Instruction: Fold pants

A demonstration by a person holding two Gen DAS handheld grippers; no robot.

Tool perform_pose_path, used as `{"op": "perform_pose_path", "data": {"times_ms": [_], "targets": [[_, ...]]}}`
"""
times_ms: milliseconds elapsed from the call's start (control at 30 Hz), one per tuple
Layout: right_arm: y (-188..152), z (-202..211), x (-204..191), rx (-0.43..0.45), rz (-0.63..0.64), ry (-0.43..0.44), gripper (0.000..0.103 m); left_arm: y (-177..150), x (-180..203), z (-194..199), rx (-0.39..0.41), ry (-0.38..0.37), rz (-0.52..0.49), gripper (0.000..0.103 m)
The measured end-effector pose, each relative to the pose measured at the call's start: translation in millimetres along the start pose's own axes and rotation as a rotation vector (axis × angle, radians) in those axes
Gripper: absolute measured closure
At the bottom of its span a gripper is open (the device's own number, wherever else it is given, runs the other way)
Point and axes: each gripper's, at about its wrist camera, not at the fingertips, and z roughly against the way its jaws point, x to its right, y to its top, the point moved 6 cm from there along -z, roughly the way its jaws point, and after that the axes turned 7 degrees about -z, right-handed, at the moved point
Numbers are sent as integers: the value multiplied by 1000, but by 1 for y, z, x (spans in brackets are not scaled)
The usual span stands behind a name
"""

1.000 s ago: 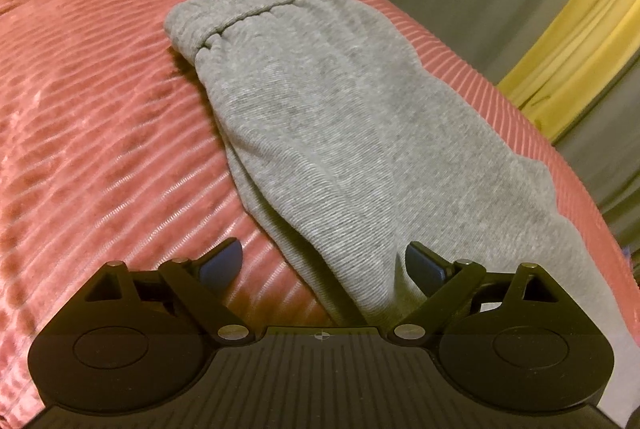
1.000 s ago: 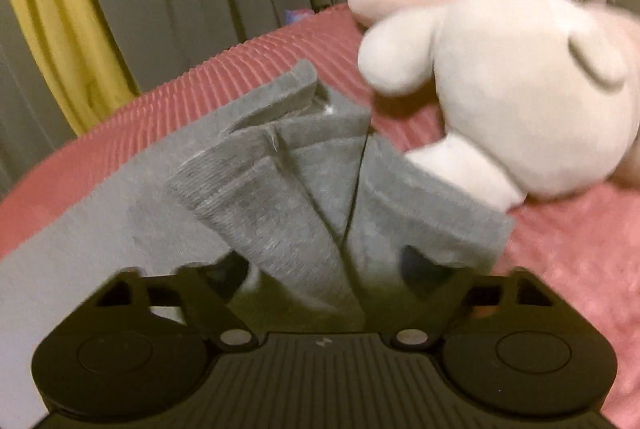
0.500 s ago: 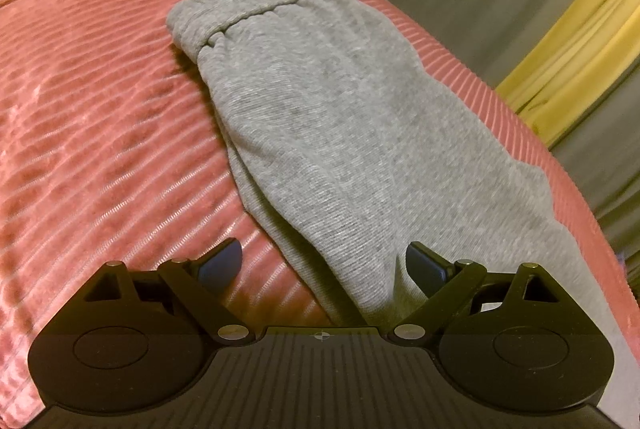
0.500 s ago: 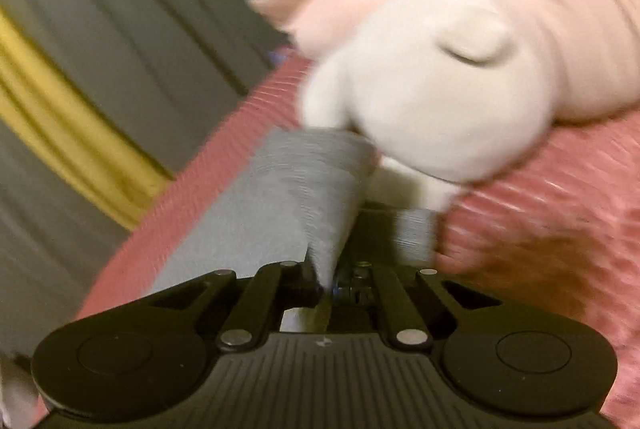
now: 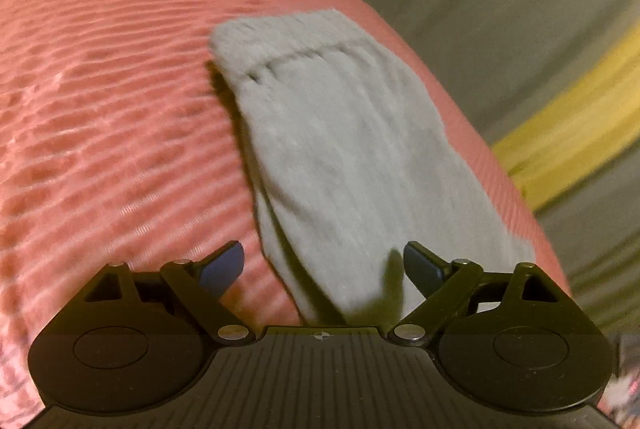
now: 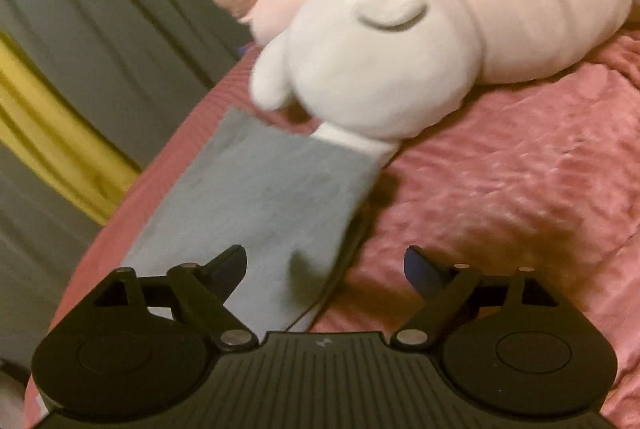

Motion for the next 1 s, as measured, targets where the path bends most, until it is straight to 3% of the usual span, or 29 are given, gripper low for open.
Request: {"op": "perform_pose_path", "data": {"times_ms": [67,167,300,333,367,400,533,633,733,800,867,900,1000], "targets": [[-2,-6,-4,-15,2,-16,7,10,-6,-7,-16,-12,38,15],[-5,-14,-8,-49,27,-42,7,27,-9,-18,-29,-50,60,25],[-4,-23,-6,-74,9,-67,7,40,-13,-38,-64,-81,92,27],[-4,-27,-6,-82,-2,-76,7,42,-14,-40,-62,-78,88,42],[-4,-28,-3,-87,-16,-88,7,45,-14,-41,-58,-67,78,79],[-6,-27,0,-90,-31,-101,7,47,-13,-41,-66,-61,68,81],[-12,-25,5,-105,-53,-129,7,50,-1,-19,36,-68,-45,85],[-14,-25,1,-110,-26,-136,7,57,18,19,206,-91,-162,86],[-14,-25,-3,-110,-9,-133,7,54,17,43,299,-106,-160,85],[-13,-24,-2,-107,-15,-124,6,46,5,28,251,-41,-174,80],[-12,-25,0,-112,-30,-122,6,34,-9,7,128,47,-173,79],[-11,-25,2,-116,-42,-118,6,30,-13,2,93,60,-152,78],[-9,-21,9,-105,-83,-102,6,26,-14,13,107,37,-81,66]]}}
